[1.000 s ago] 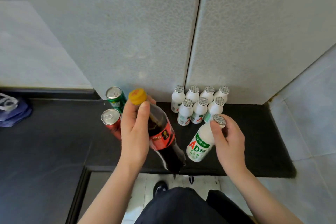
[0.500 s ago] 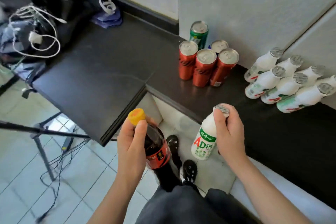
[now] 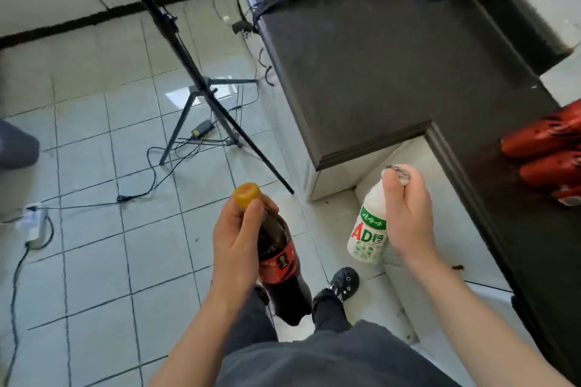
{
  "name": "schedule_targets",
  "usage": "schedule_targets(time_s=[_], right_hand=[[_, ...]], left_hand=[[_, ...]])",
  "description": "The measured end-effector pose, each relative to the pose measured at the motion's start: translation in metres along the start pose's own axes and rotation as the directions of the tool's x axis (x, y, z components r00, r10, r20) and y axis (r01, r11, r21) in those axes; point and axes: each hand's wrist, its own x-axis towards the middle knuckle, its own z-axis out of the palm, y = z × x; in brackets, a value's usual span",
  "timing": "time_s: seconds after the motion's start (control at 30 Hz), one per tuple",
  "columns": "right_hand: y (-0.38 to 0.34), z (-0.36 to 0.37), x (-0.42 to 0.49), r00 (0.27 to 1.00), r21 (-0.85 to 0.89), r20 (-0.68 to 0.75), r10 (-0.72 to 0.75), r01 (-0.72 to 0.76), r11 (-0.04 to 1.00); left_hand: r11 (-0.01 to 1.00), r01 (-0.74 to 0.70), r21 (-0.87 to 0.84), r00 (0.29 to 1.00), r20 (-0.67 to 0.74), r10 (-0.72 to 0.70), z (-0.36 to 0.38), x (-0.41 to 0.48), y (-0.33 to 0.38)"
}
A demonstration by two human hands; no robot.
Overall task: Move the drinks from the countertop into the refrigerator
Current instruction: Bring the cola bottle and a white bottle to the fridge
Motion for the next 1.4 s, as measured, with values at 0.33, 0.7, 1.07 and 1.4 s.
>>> schedule_targets(time_s=[0.33, 0.7, 1.07, 1.4], right_hand=[[-0.099, 0.252, -0.066, 0.903, 0.039, 0.399, -0.160, 0.157, 0.987], [-0.182, 0.454, -0.164, 0.554, 0.124, 0.767, -0.322, 0.364, 0.923], [-0.225, 0.640, -0.228, 0.256, 0.176, 0.922, -0.290, 0.390, 0.904], [-0.327, 0.836, -0.307, -0.053, 0.344, 0.937, -0.345, 0.318, 0.884]], left_hand=[[0.992, -0.086, -0.089, 0.881, -0.472, 0.034, -0.265, 0.016, -0.001], [0.982, -0.158, -0.100, 0.487, -0.873, -0.011, -0.458, -0.018, -0.026], [0.971, -0.181, -0.160, 0.190, -0.974, -0.125, -0.600, -0.007, -0.039], [0.974, -0.228, -0.016, -0.192, -0.980, -0.061, -0.763, 0.012, -0.010]])
